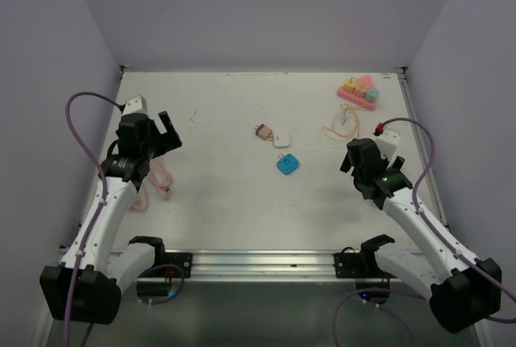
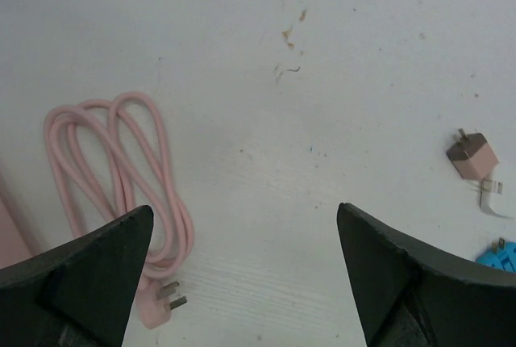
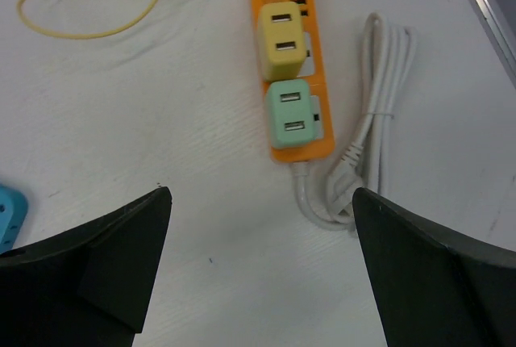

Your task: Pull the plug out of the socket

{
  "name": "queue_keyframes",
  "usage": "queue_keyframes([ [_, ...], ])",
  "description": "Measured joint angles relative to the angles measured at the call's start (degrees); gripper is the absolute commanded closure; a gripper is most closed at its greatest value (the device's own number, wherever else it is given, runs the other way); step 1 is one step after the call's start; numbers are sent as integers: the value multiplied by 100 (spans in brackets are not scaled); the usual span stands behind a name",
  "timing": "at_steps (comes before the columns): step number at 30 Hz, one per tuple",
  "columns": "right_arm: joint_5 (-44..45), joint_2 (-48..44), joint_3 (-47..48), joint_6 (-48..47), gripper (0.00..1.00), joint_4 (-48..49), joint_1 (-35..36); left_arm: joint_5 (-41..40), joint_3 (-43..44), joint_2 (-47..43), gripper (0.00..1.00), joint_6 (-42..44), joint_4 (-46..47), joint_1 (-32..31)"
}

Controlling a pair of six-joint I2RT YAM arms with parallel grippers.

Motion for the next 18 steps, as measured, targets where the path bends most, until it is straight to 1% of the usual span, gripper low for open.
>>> queue_keyframes([
  [3, -197, 308, 2, 55, 1, 87, -728, 273, -542, -671, 1, 293, 280, -4],
  [5, -417, 518, -13, 46, 1, 243, -1174, 382, -822, -907, 0, 402, 376, -7],
  [9, -951, 933, -26, -11, 1, 710, -1897, 518, -1051, -931, 1, 535, 448, -7],
  [12, -1252, 1169, -87, -98, 1, 1038, -2155, 562, -1054, -876, 1, 608, 509, -4],
  [18, -1574, 1580, -111, -310, 1, 1445, -2243, 599, -1054, -870, 1, 638, 527, -4],
])
